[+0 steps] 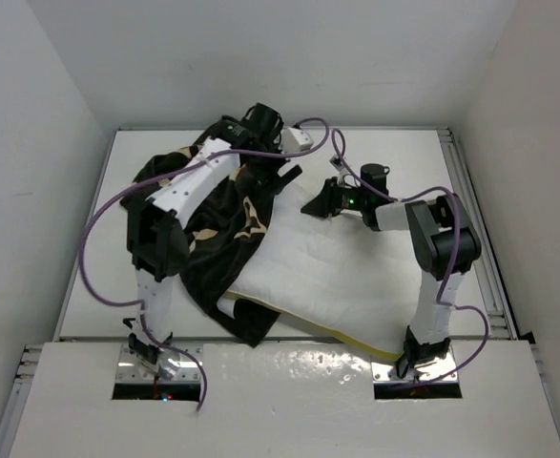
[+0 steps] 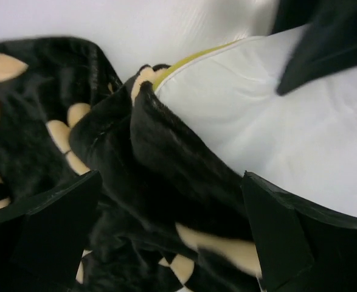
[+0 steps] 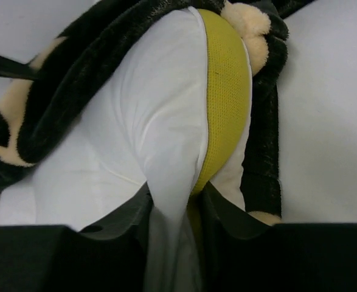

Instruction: Put the pillow into the pillowcase

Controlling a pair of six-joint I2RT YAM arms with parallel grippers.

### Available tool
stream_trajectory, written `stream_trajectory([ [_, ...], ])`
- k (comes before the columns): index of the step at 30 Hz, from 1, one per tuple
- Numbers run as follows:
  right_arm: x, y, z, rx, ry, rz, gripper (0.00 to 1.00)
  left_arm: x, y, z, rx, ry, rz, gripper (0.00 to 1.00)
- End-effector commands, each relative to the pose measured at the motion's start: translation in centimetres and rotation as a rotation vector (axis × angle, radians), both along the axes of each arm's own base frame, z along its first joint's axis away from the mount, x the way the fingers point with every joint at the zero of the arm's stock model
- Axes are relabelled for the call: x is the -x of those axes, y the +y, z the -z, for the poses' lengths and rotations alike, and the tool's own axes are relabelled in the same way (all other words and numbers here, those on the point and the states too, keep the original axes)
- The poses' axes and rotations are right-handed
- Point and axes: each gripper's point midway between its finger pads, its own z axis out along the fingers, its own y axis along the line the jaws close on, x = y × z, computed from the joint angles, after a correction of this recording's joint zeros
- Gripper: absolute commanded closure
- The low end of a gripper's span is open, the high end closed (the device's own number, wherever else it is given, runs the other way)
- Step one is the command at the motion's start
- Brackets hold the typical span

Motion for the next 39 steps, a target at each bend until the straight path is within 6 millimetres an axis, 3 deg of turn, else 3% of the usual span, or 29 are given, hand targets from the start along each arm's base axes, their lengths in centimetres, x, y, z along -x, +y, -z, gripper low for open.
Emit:
stream_trajectory([
  [1,0.7,1.5,-5.1,-0.156,-0.068,-0.032,0.72,-2.5,1.4,5.9,-0.103,0.067,-0.089,0.08],
  [3,0.8,1.4,-5.0,-0.154,-0.039,-0.007,0.77,-3.2,1.3,5.6,-0.076,0.077,-0.098,0.24],
  [4,0.9,1.6,-5.0,-0.152,-0.038,-0.001,0.80,-3.0,1.4,6.3,-0.074,0.108,-0.104,0.38],
  [6,1.3,1.7,-4.9,-0.138,-0.046,0.019,0.85,-2.7,1.3,6.5,-0.058,0.139,-0.094,0.46],
  [9,1.8,1.6,-5.0,-0.123,-0.057,0.044,0.93,-1.5,1.4,7.1,-0.067,0.191,-0.066,0.72],
  [10,1.9,1.5,-4.9,-0.119,-0.058,0.053,0.95,-1.1,1.5,6.8,-0.067,0.203,-0.056,0.98],
  [11,2.2,1.3,-5.2,-0.114,-0.068,0.063,1.00,-1.0,1.1,6.1,-0.046,0.205,-0.047,1.00],
  [14,3.1,1.2,-5.8,-0.068,-0.126,0.080,1.00,-0.9,-0.7,2.0,0.044,0.154,0.024,1.00],
  [17,4.4,1.9,-5.1,0.093,-0.192,0.043,1.00,-0.6,-2.8,-2.6,0.126,0.051,0.124,1.00],
  [18,5.6,3.0,-6.0,0.136,-0.209,0.009,1.00,-0.3,-3.1,-4.2,0.152,0.017,0.144,1.00],
  [20,5.5,3.2,-7.2,0.181,-0.290,0.023,1.00,0.4,-4.6,-6.1,0.226,-0.017,0.201,1.00],
  [22,5.7,3.9,-10.6,0.100,-0.355,0.060,1.00,1.6,-6.0,-8.6,0.305,-0.044,0.259,1.00],
  [23,5.7,3.7,-11.1,0.076,-0.371,0.088,1.00,2.0,-6.3,-9.4,0.327,-0.054,0.282,1.00],
  [24,5.2,3.6,-13.4,0.034,-0.434,0.131,1.00,2.8,-6.8,-10.7,0.355,-0.069,0.319,1.00],
  [25,5.0,3.5,-14.0,0.029,-0.453,0.148,1.00,3.1,-7.0,-11.2,0.366,-0.079,0.332,1.00],
  [27,5.1,3.8,-14.8,0.034,-0.478,0.145,1.00,3.1,-7.0,-12.6,0.383,-0.120,0.339,0.88],
  [31,5.8,3.5,-13.5,0.061,-0.443,0.137,1.00,0.9,-5.0,-12.8,0.336,-0.180,0.238,0.79],
  [34,6.3,2.6,-12.4,0.077,-0.403,0.150,1.00,0.5,-3.4,-10.0,0.261,-0.145,0.184,0.80],
  [35,6.7,2.3,-11.8,0.089,-0.394,0.158,1.00,0.9,-2.9,-8.0,0.221,-0.101,0.186,0.86],
  [36,7.1,2.3,-11.7,0.089,-0.394,0.155,1.00,1.3,-2.6,-6.9,0.200,-0.070,0.178,1.00],
  [39,7.3,2.9,-12.0,0.074,-0.413,0.155,1.00,2.1,-3.6,-7.2,0.229,-0.051,0.225,1.00],
])
